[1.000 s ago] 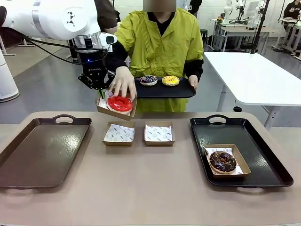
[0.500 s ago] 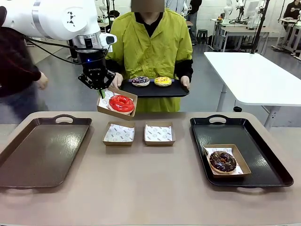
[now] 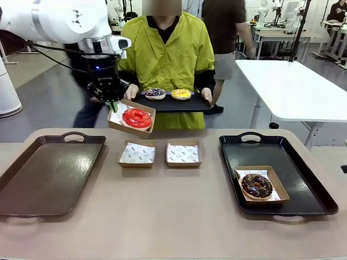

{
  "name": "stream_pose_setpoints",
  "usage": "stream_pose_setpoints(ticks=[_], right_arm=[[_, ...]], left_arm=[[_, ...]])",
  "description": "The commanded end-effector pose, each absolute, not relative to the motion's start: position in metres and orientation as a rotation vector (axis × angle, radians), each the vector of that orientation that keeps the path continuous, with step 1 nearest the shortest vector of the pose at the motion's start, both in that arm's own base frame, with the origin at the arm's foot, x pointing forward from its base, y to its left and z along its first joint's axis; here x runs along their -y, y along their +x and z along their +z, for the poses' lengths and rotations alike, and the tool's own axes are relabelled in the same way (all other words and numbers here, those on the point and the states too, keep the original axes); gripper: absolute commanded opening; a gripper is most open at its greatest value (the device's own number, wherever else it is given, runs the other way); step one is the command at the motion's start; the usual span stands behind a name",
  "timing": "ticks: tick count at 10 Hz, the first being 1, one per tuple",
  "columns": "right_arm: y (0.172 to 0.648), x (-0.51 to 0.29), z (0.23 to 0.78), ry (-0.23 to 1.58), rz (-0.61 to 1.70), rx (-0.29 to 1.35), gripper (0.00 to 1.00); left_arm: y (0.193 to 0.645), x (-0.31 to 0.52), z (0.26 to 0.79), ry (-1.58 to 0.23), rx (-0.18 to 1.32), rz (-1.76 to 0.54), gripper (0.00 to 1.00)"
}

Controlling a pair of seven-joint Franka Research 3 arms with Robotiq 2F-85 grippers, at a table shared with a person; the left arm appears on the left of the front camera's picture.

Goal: Individually package the donuts and arrange them on the tray.
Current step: Place the picked Paper togo box on the Handle tray while simultaneously picking up another Paper togo box from the table with the other hand.

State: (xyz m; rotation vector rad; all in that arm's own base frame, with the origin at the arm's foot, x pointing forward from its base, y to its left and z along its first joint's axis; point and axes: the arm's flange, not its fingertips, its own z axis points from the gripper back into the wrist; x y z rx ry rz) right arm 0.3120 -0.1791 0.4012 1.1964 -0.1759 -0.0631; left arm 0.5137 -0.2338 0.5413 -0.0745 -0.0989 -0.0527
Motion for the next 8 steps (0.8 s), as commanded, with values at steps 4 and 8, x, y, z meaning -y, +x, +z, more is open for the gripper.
stream_pose_setpoints(ticks=[4, 8], right_arm=[[0.401, 0.066, 0.497, 0.928, -0.097, 0.127, 1.0], [0.452, -0.049, 0.5, 0.685, -0.07, 0.18, 1.0]], left_arm=[[0.428, 0.134, 0.544, -0.13, 0.04, -0.109, 0.01], [0.401, 0.085, 0.519, -0.059, 0.039, -0.084, 0.01]])
